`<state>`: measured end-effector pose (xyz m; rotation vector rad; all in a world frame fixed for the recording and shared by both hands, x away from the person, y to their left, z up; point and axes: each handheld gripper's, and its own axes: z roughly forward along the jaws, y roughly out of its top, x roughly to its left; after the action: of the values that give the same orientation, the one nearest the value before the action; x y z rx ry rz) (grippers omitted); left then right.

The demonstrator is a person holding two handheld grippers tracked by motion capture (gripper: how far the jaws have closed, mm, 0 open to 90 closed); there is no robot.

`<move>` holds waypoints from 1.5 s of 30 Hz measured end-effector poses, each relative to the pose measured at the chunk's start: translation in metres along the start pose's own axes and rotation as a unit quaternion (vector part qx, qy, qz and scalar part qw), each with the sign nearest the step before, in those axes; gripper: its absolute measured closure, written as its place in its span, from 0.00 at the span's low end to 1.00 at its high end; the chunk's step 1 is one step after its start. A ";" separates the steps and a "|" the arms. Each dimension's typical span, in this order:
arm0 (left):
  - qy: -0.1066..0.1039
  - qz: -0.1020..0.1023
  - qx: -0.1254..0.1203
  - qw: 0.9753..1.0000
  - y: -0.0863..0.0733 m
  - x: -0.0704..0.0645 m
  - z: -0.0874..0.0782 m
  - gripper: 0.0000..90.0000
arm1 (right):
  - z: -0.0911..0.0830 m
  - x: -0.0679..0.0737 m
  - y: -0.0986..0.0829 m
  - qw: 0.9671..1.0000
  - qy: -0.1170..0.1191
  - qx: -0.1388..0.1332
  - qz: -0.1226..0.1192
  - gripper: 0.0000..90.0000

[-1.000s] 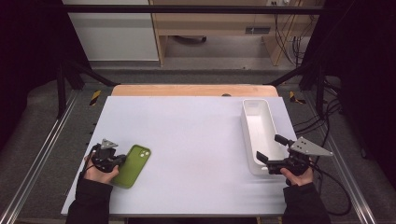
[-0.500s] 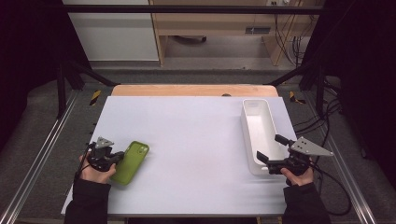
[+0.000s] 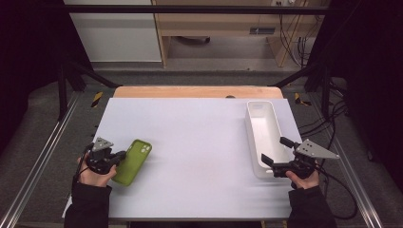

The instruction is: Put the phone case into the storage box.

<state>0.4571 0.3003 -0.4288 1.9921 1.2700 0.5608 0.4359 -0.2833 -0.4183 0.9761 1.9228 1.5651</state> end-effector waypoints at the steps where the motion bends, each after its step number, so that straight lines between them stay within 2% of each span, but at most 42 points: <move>1: -0.001 0.002 -0.006 1.000 0.002 -0.002 -0.002 0.99 | 0.000 0.000 0.000 1.000 0.000 0.000 0.001 0.00; 14: -0.014 0.017 -0.039 0.999 0.012 -0.019 -0.015 0.99 | 0.000 0.000 0.000 1.000 -0.001 -0.001 0.001 0.00; 25: -0.029 0.031 -0.065 0.997 0.020 -0.033 -0.025 0.99 | 0.000 0.001 0.001 1.000 0.002 -0.001 -0.001 0.00; 45: -0.046 0.059 -0.086 0.994 0.028 -0.055 -0.033 0.99 | 0.004 0.007 0.004 1.000 0.009 0.004 -0.007 0.00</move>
<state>0.4283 0.2539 -0.3857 1.9341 1.0189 0.6059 0.4353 -0.2752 -0.4144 0.9519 1.9452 1.5647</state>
